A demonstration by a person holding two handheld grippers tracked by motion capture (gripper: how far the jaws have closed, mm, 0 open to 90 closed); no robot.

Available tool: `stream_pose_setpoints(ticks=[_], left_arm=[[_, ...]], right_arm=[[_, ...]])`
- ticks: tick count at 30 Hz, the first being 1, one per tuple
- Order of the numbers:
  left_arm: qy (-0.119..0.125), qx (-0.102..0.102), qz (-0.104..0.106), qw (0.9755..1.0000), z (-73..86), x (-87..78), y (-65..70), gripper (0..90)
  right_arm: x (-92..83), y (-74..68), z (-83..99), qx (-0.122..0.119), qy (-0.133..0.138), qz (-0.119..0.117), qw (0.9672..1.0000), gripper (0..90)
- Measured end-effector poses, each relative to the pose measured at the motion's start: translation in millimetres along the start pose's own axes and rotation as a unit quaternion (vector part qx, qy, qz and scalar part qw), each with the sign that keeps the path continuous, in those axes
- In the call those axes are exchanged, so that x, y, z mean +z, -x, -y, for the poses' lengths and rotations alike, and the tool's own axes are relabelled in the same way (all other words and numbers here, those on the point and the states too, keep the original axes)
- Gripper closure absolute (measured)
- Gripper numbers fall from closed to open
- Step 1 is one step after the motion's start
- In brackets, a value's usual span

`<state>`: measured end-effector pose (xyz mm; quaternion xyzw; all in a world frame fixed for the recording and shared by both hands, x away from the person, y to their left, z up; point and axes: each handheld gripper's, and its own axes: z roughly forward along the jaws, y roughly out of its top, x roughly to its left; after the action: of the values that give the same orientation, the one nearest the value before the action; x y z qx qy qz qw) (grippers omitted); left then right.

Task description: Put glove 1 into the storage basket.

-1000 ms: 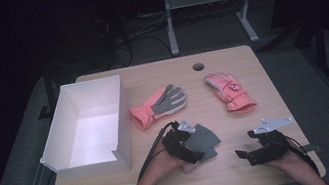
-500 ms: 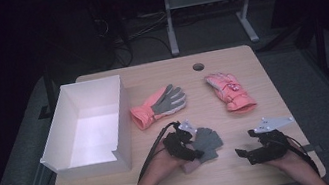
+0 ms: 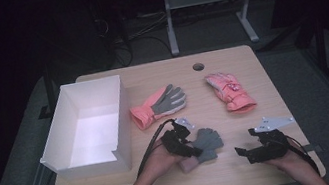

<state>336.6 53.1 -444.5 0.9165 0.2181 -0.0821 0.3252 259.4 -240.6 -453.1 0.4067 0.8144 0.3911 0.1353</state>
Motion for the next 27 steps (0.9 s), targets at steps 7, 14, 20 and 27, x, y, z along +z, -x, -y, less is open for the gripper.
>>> stream_pose_setpoints(ticks=[7, 14, 20, 27], left_arm=[[0.011, -0.006, 0.0, 0.9999, -6.6, -19.7, 3.0, 65.0], [0.008, -0.009, -0.007, 0.9999, -9.7, -38.6, 5.2, 64.8], [0.02, -0.019, -0.01, 0.9996, -18.8, -60.8, 7.0, 64.6], [0.027, -0.024, -0.019, 0.9992, -28.2, -87.6, 9.8, 64.4]], right_arm=[[0.0, 1.0, 1.6, 0.004, 0.004, 0.006, 1.0, 13.4], [1.1, 1.2, 0.5, 0.006, 0.007, 0.007, 0.9999, 13.4], [1.6, 1.3, 1.5, 0.008, 0.009, 0.007, 0.9999, 13.4], [6.0, 1.8, -3.0, -0.003, 0.01, 0.005, 0.9999, 13.4]])
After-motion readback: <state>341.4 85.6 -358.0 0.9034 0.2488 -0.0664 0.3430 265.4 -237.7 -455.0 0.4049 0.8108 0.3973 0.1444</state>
